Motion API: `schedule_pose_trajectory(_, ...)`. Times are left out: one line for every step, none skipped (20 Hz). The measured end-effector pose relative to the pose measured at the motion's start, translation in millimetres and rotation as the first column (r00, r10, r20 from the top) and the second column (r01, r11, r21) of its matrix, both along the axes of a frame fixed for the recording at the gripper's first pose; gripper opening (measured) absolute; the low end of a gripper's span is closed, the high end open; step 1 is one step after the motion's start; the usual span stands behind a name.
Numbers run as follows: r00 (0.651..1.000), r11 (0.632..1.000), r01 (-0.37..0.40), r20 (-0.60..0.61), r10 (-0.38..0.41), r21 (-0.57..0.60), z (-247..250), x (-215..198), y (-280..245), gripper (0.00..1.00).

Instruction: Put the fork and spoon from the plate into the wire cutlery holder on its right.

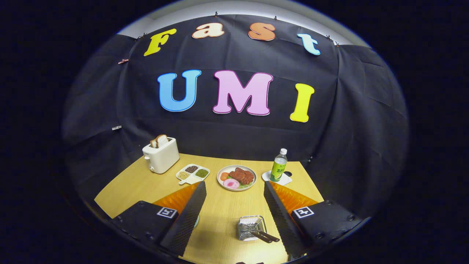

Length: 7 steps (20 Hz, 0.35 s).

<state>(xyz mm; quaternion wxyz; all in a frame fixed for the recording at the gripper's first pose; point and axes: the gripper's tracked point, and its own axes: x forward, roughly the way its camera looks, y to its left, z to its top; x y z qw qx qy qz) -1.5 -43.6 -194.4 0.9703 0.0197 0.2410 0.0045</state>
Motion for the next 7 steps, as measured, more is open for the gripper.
schedule_pose_trajectory(1.000,1.000,-0.006,-0.001,0.006,-0.002,-0.3,0.5,0.4,0.98)
schedule_pose_trajectory(1.000,1.000,-0.009,0.000,0.009,-0.005,-1.2,0.7,0.5,0.98)
schedule_pose_trajectory(1.000,1.000,-0.016,-0.004,0.016,-0.005,-2.3,0.3,1.6,0.98)
schedule_pose_trajectory(1.000,1.000,-0.022,-0.007,0.022,-0.004,-2.7,0.4,2.8,0.98)
schedule_pose_trajectory(1.000,1.000,-0.026,-0.009,0.026,-0.001,-3.1,0.5,3.8,0.98)
schedule_pose_trajectory(0.999,1.000,-0.030,-0.013,0.030,-0.001,-3.5,1.4,4.6,0.99)
schedule_pose_trajectory(0.999,0.999,-0.032,-0.014,0.032,-0.001,-4.4,1.4,4.6,0.98)
